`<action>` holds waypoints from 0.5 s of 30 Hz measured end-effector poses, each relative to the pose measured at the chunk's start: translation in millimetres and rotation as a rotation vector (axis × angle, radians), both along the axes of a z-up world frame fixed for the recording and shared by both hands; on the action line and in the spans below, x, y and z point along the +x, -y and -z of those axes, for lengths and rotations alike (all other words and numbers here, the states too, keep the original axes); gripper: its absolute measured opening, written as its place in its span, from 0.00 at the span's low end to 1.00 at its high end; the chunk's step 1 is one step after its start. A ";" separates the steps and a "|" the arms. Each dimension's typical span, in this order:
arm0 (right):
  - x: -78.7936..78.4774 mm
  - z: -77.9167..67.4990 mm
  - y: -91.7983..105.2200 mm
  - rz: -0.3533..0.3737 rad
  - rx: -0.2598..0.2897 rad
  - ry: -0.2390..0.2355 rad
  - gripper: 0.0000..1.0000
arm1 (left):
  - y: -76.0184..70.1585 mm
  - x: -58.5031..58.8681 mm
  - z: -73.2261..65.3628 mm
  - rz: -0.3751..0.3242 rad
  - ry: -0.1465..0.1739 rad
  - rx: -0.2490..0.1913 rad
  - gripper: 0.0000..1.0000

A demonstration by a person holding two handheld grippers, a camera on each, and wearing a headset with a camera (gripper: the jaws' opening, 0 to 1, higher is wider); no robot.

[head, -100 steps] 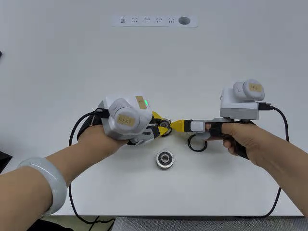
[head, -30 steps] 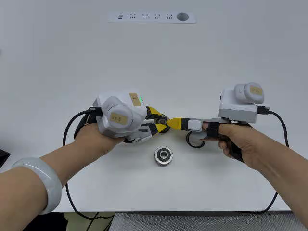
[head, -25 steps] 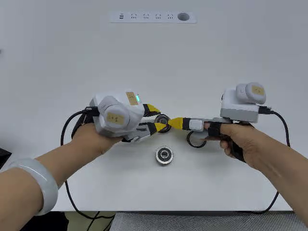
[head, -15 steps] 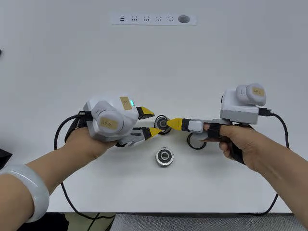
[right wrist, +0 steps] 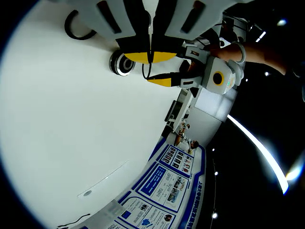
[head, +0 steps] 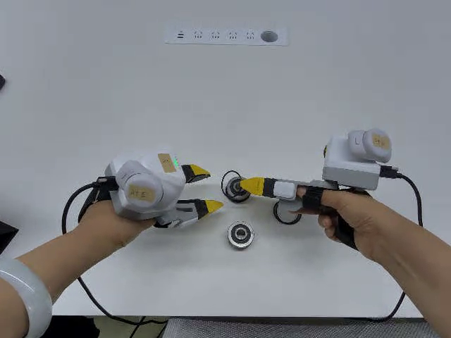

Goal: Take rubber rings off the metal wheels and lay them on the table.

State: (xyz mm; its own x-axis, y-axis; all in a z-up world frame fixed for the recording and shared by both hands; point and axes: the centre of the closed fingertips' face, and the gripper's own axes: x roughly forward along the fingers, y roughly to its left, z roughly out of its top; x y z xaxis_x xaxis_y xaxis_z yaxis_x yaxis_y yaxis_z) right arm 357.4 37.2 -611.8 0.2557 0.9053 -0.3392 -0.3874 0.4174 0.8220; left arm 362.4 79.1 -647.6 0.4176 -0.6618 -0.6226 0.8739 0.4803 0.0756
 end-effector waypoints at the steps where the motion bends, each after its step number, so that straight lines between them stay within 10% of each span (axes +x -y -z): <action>1: -0.7 -1.4 1.1 0.004 0.003 0.001 0.02 | -1.2 -0.8 -0.1 -0.002 -0.003 -0.003 0.36; 15: -17.8 -6.5 40.2 0.092 0.003 -0.007 0.02 | -17.4 -7.7 -3.2 -0.068 -0.031 -0.036 0.53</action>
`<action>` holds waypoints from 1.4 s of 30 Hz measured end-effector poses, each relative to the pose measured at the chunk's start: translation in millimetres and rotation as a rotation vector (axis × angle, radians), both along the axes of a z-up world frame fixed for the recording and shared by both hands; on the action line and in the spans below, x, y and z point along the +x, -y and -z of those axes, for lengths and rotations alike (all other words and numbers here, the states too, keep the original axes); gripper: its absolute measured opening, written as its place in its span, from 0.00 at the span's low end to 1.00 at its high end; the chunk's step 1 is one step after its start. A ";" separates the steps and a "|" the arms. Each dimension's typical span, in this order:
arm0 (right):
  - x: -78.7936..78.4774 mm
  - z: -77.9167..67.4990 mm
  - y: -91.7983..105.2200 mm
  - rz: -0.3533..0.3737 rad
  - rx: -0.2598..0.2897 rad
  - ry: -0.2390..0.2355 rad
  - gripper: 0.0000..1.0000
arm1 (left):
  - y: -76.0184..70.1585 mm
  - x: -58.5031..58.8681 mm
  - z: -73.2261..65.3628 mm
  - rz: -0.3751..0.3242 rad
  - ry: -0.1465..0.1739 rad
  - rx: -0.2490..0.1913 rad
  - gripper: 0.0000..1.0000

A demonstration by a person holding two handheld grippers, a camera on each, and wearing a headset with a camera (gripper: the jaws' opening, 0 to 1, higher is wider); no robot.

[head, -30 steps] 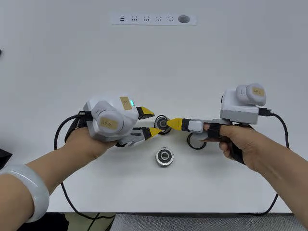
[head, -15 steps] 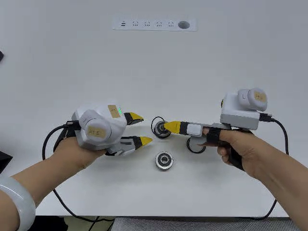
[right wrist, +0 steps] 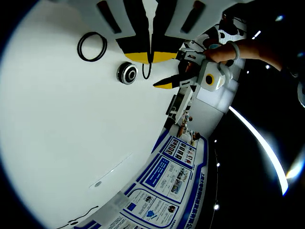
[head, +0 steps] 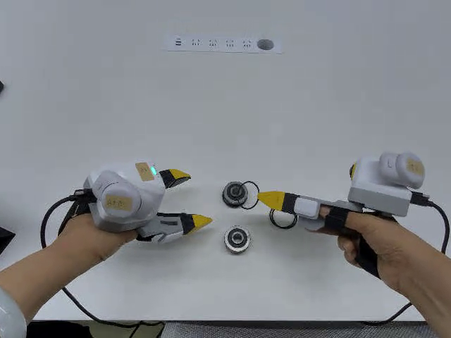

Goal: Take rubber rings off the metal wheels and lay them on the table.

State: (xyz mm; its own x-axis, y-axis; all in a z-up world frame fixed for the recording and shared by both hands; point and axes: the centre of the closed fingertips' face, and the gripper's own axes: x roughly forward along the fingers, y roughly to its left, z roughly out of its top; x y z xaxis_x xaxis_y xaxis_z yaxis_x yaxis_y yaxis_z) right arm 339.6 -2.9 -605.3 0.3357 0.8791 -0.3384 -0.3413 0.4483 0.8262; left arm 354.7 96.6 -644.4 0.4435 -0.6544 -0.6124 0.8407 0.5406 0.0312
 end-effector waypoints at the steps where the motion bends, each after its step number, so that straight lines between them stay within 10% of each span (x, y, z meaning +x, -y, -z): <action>1: -1.1 1.7 3.3 0.007 -0.003 -0.005 0.02 | -0.2 -1.0 -0.3 -0.002 -0.001 -0.001 0.54; 26: -5.4 45.3 51.3 0.141 -0.111 -0.101 0.02 | -12.7 -19.3 -7.3 -0.065 -0.025 -0.029 0.59; 42: -6.8 50.2 52.1 0.041 -0.290 0.023 0.10 | -17.0 -16.7 -3.3 -0.070 -0.025 -0.030 0.58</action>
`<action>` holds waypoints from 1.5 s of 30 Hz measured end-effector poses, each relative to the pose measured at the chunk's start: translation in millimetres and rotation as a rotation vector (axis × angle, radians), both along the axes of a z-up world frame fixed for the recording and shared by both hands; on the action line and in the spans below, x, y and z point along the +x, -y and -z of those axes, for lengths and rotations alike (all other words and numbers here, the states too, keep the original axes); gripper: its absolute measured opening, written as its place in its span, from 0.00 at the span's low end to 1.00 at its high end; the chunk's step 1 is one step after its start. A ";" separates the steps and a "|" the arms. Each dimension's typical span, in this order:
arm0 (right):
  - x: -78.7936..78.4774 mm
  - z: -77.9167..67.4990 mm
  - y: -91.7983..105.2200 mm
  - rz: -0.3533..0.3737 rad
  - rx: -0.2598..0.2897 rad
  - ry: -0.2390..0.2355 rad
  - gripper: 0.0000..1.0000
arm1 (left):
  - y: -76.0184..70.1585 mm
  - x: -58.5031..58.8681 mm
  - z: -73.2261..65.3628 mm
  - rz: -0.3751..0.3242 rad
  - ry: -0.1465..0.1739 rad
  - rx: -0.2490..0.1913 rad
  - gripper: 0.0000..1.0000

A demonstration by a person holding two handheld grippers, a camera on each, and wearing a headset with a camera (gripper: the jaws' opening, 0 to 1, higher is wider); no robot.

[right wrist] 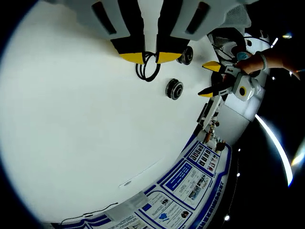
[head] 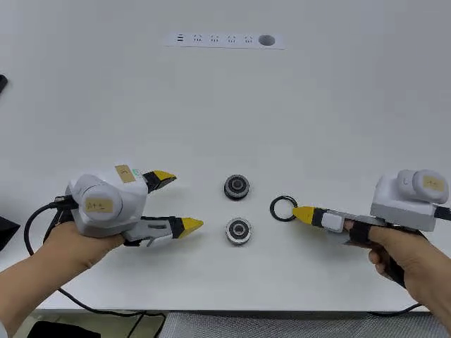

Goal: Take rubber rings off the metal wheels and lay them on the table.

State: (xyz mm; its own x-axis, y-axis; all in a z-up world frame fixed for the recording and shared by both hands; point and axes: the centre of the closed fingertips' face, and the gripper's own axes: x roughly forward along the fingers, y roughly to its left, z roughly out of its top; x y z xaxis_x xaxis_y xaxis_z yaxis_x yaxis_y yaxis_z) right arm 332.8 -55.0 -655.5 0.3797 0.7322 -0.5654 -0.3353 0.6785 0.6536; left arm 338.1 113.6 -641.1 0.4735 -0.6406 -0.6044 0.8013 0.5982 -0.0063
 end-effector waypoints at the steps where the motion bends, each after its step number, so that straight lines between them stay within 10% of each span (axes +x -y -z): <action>1: -0.8 0.3 -0.7 -0.013 -0.010 0.004 0.11 | -0.1 0.0 0.2 0.000 -0.001 0.001 0.57; 17: -0.1 -1.5 12.5 -0.102 -0.147 0.089 0.20 | -1.8 1.2 0.7 -0.001 0.004 0.003 0.57; 25: 17.7 -22.2 14.7 -0.113 -0.212 0.223 0.20 | 0.2 7.0 -3.9 -0.009 0.013 -0.009 0.56; 45: 31.6 -32.1 -32.2 -0.191 -0.160 0.274 0.21 | 39.4 21.6 -14.4 0.059 0.035 -0.020 0.39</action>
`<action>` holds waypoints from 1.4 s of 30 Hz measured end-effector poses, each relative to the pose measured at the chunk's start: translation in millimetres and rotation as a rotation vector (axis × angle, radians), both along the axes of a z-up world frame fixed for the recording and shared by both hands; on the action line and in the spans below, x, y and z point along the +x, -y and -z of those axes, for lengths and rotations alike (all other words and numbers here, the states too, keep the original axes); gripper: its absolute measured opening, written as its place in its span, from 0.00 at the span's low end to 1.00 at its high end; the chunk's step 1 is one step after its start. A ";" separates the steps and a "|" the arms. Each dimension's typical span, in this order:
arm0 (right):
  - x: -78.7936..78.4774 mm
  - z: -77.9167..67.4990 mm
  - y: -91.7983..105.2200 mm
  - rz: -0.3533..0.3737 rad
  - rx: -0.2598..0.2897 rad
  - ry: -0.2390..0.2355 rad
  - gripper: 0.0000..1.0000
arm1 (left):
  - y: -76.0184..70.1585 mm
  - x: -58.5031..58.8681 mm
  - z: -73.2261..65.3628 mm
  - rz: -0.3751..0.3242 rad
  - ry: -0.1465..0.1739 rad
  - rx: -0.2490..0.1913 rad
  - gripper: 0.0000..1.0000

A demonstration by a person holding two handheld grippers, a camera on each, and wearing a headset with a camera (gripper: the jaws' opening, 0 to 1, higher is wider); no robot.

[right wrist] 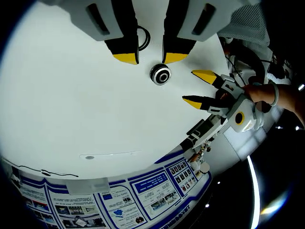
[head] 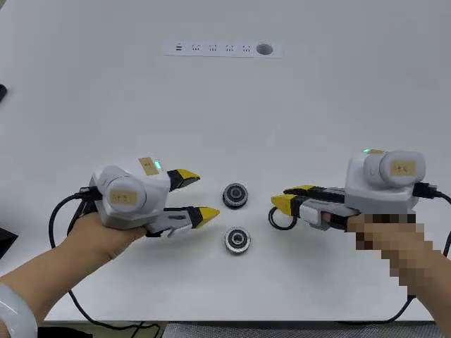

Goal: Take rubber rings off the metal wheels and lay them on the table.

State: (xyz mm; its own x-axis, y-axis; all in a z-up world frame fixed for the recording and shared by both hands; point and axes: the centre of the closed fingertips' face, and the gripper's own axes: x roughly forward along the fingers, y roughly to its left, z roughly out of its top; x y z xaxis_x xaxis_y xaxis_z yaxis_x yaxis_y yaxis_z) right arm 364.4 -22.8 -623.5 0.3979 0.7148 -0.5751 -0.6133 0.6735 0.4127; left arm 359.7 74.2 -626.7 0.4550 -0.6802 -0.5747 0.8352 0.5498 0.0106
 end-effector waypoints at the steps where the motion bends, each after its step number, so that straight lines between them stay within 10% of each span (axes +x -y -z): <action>1: 0.5 0.3 -0.3 -0.001 0.000 0.001 0.21 | 2.2 0.1 -0.4 0.006 0.000 -0.002 0.38; 20: 0.0 2.7 -7.6 -0.026 -0.005 0.004 0.20 | 35.2 14.9 9.8 0.070 -0.012 0.050 0.23; 42: 1.0 7.6 -5.9 -0.009 0.007 -0.013 0.20 | 41.7 18.8 25.4 0.112 -0.026 0.113 0.16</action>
